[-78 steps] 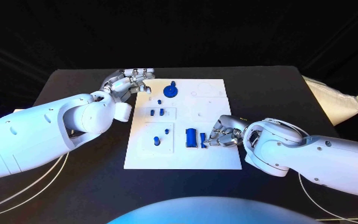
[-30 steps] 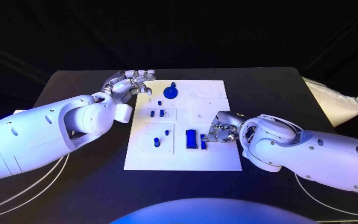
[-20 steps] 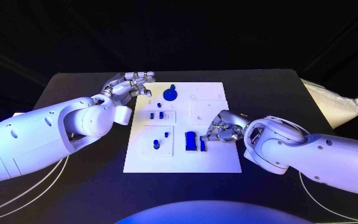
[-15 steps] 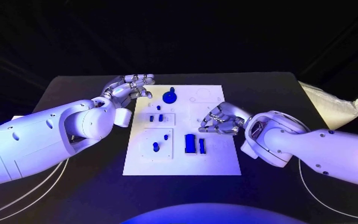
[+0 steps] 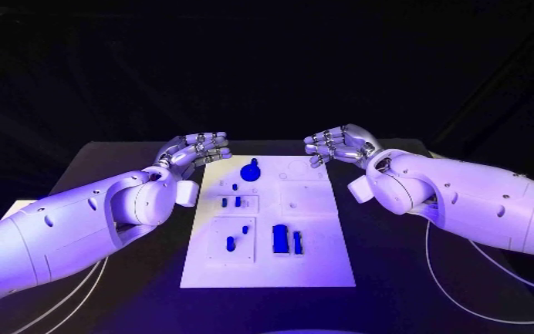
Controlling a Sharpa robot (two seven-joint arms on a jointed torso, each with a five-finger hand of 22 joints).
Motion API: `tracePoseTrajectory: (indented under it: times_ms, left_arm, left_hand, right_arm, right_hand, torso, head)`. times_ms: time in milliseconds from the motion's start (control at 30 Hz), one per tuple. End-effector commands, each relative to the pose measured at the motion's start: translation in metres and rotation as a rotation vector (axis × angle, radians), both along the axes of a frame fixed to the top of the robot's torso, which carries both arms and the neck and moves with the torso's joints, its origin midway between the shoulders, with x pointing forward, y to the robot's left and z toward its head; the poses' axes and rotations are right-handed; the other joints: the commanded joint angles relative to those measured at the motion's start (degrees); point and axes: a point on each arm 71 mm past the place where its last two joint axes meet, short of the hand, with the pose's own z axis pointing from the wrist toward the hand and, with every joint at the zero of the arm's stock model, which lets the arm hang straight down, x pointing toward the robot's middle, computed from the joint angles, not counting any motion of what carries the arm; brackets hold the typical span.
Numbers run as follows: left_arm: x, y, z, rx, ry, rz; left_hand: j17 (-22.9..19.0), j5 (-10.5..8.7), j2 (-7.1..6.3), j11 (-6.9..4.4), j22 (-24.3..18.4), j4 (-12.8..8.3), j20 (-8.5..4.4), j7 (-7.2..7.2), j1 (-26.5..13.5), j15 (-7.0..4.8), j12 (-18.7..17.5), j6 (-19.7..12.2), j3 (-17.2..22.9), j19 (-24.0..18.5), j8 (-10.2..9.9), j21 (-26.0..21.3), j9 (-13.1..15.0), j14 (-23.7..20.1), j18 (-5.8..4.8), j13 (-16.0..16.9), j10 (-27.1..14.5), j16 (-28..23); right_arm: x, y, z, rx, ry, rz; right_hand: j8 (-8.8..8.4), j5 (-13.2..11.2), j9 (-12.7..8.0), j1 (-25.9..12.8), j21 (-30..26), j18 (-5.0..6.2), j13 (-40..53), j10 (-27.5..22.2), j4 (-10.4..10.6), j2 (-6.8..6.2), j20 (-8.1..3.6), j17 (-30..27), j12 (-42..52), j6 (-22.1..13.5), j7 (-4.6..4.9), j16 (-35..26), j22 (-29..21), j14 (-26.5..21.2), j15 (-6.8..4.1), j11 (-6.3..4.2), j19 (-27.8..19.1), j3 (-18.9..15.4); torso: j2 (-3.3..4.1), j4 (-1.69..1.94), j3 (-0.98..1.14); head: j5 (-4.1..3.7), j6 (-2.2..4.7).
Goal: Assemble the parts on the task board
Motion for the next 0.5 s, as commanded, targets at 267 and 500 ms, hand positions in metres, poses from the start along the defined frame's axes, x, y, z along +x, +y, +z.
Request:
tracePoseTrajectory:
  times_ms: [267,500]
  left_arm:
    - [0.010,-0.004,-0.005,0.018,-0.013,0.046]
    - [0.005,-0.007,-0.005,0.039,-0.025,0.074]
  left_hand:
    - [-7.21,-1.98,5.36,-1.96,-13.05,-0.12,-2.53,-3.33,-23.36,-1.09,-5.98,-17.13,-7.54,-16.27,-6.81,-8.98,-3.89,-17.54,-2.94,-3.59,-18.01,-10.98]
    - [-8.48,-6.61,5.36,-3.09,-16.41,-0.12,-4.64,-4.89,-35.19,-2.18,-10.62,-25.52,-11.02,-23.48,-6.81,-8.98,-3.89,-25.79,-3.59,-3.59,-26.79,-12.41]
  right_arm:
    - [0.024,-0.009,-0.001,0.165,0.014,-0.073]
    - [0.018,-0.002,-0.002,0.190,0.001,-0.105]
  right_hand:
    - [-3.74,-2.93,-6.16,-27.06,-12.99,-3.20,-13.60,-16.52,-4.53,-2.08,-2.28,-11.35,-6.96,-16.30,-2.97,-10.25,-11.87,-17.90,-4.20,-1.95,-14.97,2.05]
    - [-3.74,-4.35,-11.41,-39.68,-15.41,-4.18,-18.49,-26.27,-4.53,-2.08,-3.97,-13.20,-6.96,-24.69,-4.53,-14.54,-11.87,-27.95,-4.20,-3.12,-24.23,0.78]
  torso:
    - [-1.25,0.38,-0.23]
    - [-1.71,0.05,0.33]
  head:
    - [-0.02,1.58]
    - [0.74,3.25]
